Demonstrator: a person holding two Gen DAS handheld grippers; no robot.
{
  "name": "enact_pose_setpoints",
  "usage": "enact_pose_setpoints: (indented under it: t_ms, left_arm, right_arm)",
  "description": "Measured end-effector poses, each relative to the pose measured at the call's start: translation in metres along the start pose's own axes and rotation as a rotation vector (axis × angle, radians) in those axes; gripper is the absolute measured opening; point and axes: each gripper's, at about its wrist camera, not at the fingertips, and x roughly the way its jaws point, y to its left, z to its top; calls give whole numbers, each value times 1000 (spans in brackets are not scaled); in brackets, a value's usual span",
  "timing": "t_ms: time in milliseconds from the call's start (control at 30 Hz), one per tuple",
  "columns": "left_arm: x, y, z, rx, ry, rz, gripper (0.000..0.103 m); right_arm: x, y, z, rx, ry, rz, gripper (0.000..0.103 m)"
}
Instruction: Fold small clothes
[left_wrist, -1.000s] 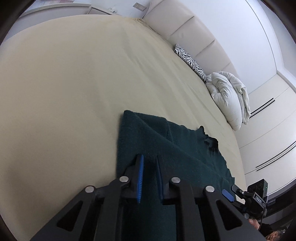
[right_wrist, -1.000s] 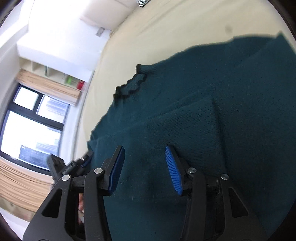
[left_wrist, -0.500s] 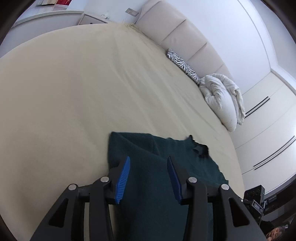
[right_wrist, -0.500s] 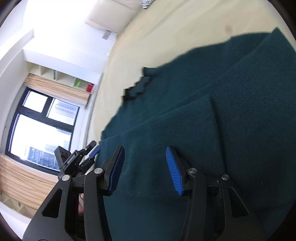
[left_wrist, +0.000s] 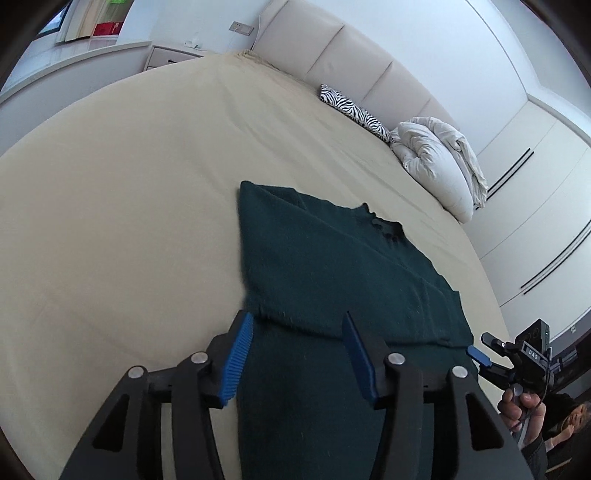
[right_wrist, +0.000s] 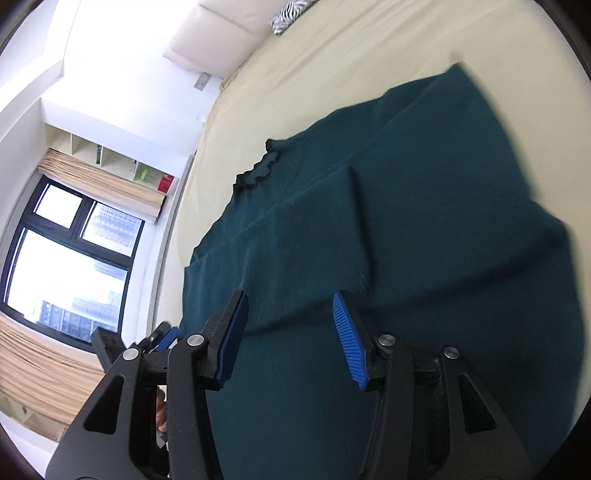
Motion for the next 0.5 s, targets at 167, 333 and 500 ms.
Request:
enact_pose_setpoints:
  t_ms: [167,333,500]
  left_arm:
    - [-66,-6,-66,-4,37,3,72]
    - [-98,6,-136,-77,159,-11,72]
    - [-115,10,-175,-115,197,1,72]
  right_arm:
    - [-75,-14,-49,24,-89,-28,55]
    - [-135,-27,-107,-1,-129,-86,62]
    - [-171,-38,-146,-24,-127,-186,62]
